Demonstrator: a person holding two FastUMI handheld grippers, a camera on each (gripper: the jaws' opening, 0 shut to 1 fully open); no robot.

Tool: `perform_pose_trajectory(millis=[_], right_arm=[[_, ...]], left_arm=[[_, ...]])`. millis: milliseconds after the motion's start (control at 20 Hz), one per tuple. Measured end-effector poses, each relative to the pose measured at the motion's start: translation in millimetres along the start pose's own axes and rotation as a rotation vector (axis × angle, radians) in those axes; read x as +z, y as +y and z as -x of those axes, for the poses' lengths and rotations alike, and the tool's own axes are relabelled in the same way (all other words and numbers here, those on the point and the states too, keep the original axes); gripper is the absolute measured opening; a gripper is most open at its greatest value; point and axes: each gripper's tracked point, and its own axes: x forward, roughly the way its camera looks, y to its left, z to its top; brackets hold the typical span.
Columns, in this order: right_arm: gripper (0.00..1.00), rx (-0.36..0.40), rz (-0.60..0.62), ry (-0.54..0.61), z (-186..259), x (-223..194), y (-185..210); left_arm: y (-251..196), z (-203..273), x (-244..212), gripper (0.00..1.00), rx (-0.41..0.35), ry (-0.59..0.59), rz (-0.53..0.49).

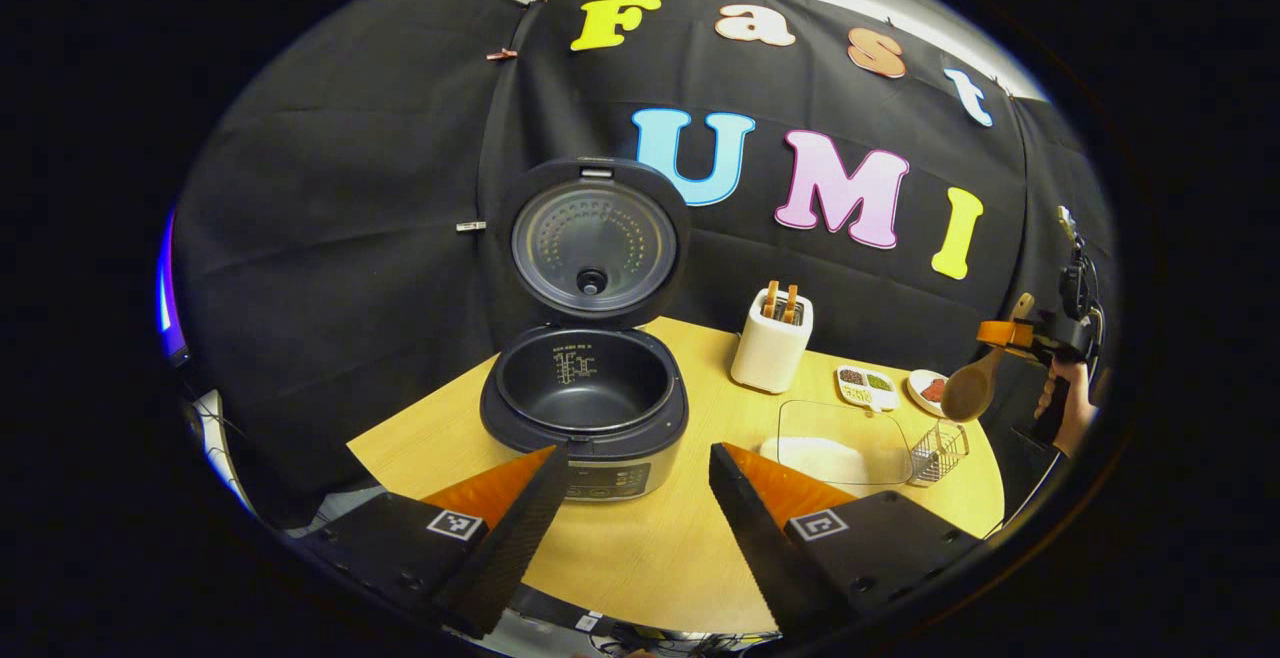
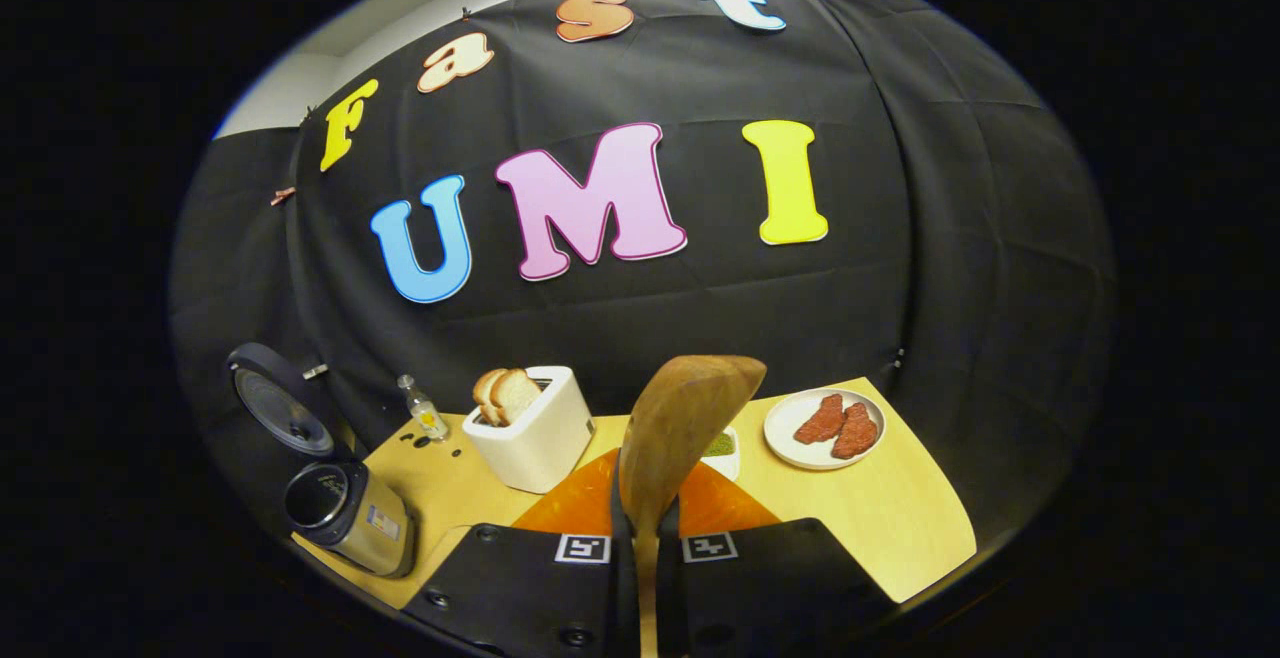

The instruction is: Close the left gripper, press the button to open the rice cooker; take a wooden spoon from the chopstick holder with the right hand, scoop a spoonful of rice and pour it into the rice cooker, then put the wooden spoon back into the chopstick holder.

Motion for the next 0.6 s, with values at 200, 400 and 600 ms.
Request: perform_pose_trajectory(millis=[200, 400, 600], right_arm=[[0.11, 0.028, 0.027, 0.006, -0.9, -12.9, 37.7], [0.11, 0.035, 0.012, 0.060, -6.7, -47.3, 64.5], [0.11, 0.015, 0.031, 0.105, -16.6, -88.7, 72.0]], left_arm=[[21.8, -6.7, -11.7, 0.96, -0.026, 0.023, 0.015], [43.2, -17.7, -20.1, 0.95, -0.041, 0.043, 0.007], [63.0, -35.2, -37.4, 0.95, -0.049, 0.073, 0.041]])
